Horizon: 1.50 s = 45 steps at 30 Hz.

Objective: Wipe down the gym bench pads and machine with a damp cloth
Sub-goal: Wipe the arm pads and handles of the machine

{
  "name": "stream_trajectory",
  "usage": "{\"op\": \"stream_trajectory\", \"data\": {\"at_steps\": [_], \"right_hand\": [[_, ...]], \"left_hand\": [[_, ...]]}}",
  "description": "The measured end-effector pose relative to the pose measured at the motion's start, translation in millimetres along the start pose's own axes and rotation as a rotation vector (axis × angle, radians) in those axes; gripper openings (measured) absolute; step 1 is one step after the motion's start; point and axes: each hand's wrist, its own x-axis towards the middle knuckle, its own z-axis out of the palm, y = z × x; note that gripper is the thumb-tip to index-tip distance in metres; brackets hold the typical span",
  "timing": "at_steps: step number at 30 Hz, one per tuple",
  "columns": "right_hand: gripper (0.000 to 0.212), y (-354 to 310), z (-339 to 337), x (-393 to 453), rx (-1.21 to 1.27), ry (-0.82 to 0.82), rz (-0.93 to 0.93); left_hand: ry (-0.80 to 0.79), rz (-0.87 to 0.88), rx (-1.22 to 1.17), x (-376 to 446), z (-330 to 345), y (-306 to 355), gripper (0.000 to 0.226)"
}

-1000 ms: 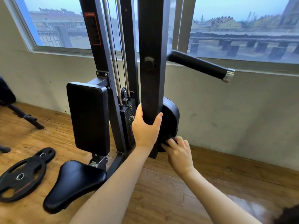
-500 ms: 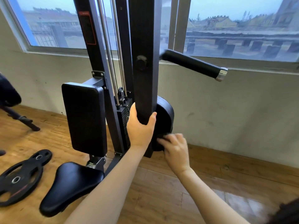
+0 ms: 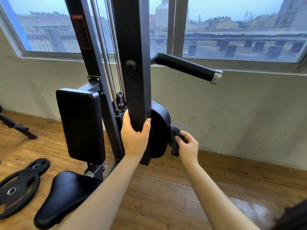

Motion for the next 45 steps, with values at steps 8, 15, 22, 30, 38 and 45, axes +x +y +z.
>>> {"op": "stream_trajectory", "data": {"at_steps": [8,15,22,30,38,45], "right_hand": [[0.028,-44,27,12,-0.309,-0.131,-0.626],[0.022,1,22,-9,-0.223,0.046,-0.587],[0.022,11,1,-3,0.071,-0.016,0.055],[0.018,-20,9,11,-0.124,-0.066,-0.425],[0.029,59,23,-13,0.282,-0.035,0.939],[0.017,0,30,-4,0.518,-0.037,0.848]], "left_hand": [[-0.008,0.007,-0.017,-7,7,3,0.052],[0.013,0.003,0.010,-6,7,6,0.046],[0.015,0.010,0.018,-1,3,1,0.043],[0.019,0.021,0.013,-7,10,5,0.045],[0.044,0.059,0.053,3,6,-4,0.045],[0.051,0.072,0.046,9,3,-10,0.045]]}}
